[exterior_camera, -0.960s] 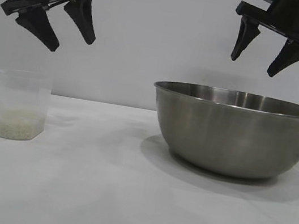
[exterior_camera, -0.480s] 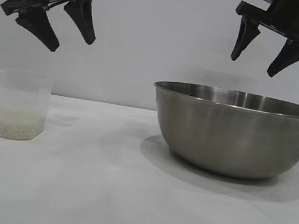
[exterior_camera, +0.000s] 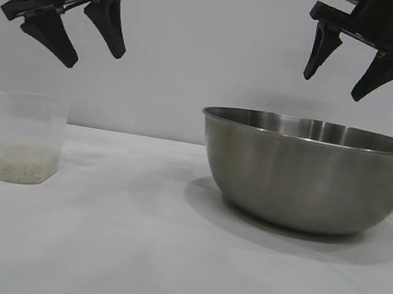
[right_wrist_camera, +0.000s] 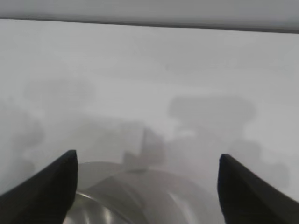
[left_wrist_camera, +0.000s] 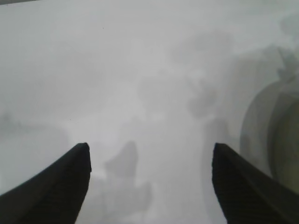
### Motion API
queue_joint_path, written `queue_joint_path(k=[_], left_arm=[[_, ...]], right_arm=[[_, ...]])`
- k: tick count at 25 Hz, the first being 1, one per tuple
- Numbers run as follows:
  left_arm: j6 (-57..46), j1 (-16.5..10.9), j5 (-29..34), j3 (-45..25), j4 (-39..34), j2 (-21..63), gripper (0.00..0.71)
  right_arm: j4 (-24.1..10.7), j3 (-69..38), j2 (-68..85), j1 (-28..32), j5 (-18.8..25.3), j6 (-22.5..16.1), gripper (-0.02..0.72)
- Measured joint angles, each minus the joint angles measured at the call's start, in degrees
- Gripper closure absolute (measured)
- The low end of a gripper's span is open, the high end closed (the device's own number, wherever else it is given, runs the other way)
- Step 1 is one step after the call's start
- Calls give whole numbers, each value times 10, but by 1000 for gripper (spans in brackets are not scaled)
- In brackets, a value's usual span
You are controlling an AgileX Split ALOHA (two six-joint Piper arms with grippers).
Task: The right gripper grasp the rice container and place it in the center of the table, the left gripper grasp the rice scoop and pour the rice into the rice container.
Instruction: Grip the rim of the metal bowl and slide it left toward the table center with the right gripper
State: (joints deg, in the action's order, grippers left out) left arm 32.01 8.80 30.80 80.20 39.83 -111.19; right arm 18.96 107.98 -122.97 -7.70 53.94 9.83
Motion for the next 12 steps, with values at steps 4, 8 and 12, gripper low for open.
queue_joint_path(k=[4, 8, 12], left_arm=[[0, 0, 0, 0, 0, 0, 230], [0, 0, 1, 0, 0, 0, 230], [0, 0, 1, 0, 0, 0, 230]], right_arm=[[-34, 5, 3, 0, 41, 0, 274], [-58, 12, 20, 0, 104, 0, 331], [-70, 12, 30, 0, 160, 0, 357]])
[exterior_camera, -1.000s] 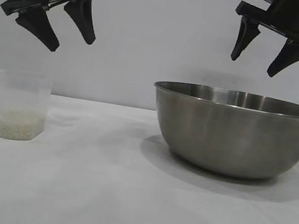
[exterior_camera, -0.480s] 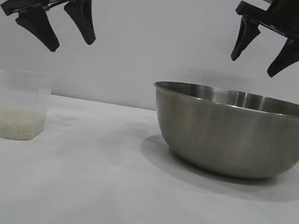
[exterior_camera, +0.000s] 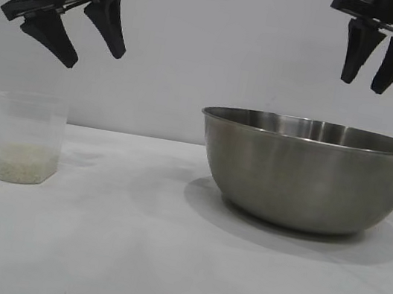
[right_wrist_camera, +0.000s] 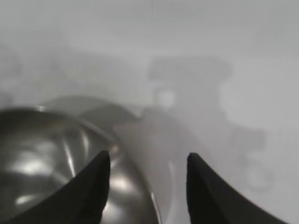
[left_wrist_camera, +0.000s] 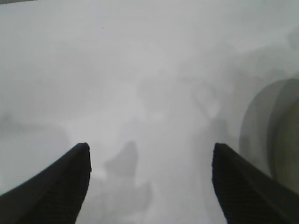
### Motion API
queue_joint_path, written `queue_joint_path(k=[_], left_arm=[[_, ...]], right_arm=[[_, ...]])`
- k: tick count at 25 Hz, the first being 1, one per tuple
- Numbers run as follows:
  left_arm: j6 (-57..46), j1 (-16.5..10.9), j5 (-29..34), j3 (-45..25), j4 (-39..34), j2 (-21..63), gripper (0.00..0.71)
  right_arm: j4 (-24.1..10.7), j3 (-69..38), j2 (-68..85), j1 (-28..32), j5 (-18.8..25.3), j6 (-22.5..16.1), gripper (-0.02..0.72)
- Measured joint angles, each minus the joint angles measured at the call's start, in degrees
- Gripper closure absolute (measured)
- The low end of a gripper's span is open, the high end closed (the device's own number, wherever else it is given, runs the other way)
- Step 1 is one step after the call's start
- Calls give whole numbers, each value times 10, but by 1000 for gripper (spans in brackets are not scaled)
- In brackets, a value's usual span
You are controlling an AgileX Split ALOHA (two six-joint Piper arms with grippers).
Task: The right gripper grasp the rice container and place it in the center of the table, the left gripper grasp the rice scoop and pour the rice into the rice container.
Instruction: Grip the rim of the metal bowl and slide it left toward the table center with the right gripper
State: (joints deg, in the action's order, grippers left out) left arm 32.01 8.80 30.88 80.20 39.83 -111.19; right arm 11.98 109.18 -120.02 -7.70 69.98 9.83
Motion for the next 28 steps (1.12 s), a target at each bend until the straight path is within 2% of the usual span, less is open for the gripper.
queue_joint_path(k=[4, 7, 21, 28], left_arm=[[0, 0, 0, 0, 0, 0, 230], [0, 0, 0, 0, 0, 0, 230], [1, 0, 6, 0, 0, 0, 230], [0, 0, 7, 0, 0, 0, 230]], right_arm=[[-32, 0, 0, 0, 8, -30, 357], [-40, -1, 0, 0, 8, -50, 357], [-34, -136, 22, 0, 7, -60, 357], [-15, -148, 1, 0, 3, -58, 357]])
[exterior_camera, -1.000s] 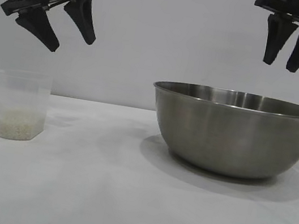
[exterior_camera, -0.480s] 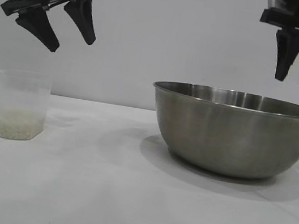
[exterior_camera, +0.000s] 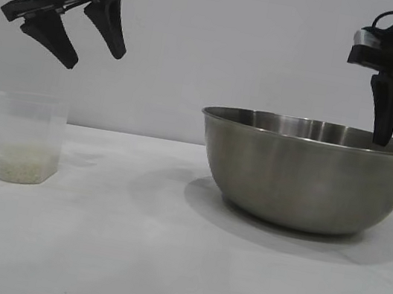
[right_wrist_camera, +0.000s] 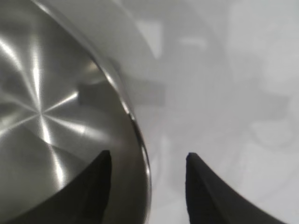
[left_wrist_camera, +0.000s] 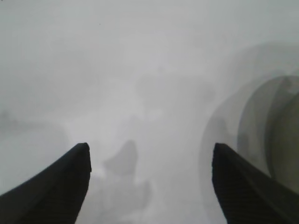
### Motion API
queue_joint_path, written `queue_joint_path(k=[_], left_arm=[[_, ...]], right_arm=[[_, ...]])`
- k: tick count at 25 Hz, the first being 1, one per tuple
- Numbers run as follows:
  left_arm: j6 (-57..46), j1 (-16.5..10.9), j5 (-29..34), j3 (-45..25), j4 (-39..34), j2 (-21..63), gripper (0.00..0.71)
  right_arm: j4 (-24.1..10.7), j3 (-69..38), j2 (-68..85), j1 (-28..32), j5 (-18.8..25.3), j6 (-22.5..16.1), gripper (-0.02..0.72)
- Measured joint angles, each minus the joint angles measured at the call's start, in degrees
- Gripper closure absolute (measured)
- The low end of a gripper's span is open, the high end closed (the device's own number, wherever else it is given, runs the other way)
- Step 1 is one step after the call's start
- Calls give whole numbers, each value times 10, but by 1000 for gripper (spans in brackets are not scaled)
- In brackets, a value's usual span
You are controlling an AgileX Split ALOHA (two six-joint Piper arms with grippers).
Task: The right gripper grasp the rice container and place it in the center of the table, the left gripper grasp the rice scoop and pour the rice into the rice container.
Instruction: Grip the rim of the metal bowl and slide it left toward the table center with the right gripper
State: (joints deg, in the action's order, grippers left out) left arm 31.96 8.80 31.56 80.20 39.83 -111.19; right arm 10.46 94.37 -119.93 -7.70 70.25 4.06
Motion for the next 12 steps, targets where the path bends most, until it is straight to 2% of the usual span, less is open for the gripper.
queue_joint_path(k=[7, 11, 12], left_arm=[[0, 0, 1, 0, 1, 0, 230], [0, 0, 1, 0, 1, 0, 230], [0, 0, 1, 0, 1, 0, 230]], right_arm=[[14, -1, -48, 0, -8, 1, 357], [14, -1, -51, 0, -12, 1, 609], [15, -1, -51, 0, -12, 2, 647]])
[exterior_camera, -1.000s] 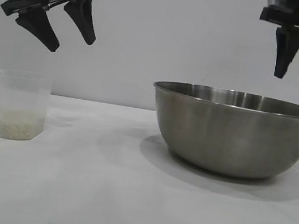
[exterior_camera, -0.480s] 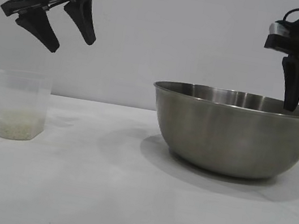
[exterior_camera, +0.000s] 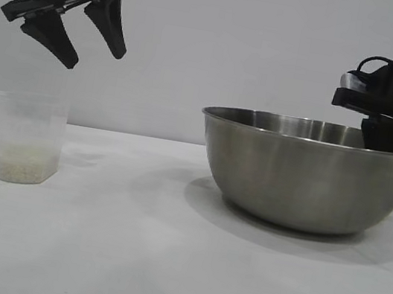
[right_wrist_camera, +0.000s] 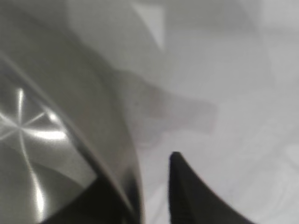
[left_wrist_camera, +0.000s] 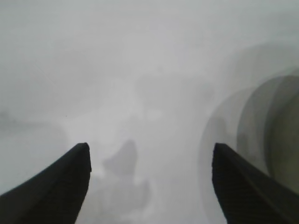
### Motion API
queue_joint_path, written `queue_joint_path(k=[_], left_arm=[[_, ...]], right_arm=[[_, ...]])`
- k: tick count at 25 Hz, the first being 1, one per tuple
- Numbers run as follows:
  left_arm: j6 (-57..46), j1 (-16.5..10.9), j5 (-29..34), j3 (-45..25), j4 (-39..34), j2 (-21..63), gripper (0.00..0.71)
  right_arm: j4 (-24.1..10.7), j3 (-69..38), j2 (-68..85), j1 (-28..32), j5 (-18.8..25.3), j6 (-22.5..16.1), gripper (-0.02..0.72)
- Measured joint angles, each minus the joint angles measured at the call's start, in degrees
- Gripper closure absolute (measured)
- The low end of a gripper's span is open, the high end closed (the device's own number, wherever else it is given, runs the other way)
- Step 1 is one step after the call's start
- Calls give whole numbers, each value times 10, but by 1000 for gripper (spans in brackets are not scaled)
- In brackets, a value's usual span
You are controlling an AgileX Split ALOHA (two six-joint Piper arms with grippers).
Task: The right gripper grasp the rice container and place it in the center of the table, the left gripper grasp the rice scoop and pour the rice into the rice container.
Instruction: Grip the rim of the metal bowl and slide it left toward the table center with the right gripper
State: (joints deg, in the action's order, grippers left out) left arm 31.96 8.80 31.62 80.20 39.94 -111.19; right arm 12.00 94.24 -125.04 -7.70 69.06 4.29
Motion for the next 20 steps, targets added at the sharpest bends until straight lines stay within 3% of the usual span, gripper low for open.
queue_joint_path(k=[2, 11, 20], left_arm=[[0, 0, 0, 0, 0, 0, 230], [1, 0, 1, 0, 1, 0, 230], [1, 0, 8, 0, 7, 0, 230]], right_arm=[[3, 0, 0, 0, 2, 3, 703], [8, 0, 0, -53, 2, 7, 703], [35, 0, 0, -110, 2, 7, 703]])
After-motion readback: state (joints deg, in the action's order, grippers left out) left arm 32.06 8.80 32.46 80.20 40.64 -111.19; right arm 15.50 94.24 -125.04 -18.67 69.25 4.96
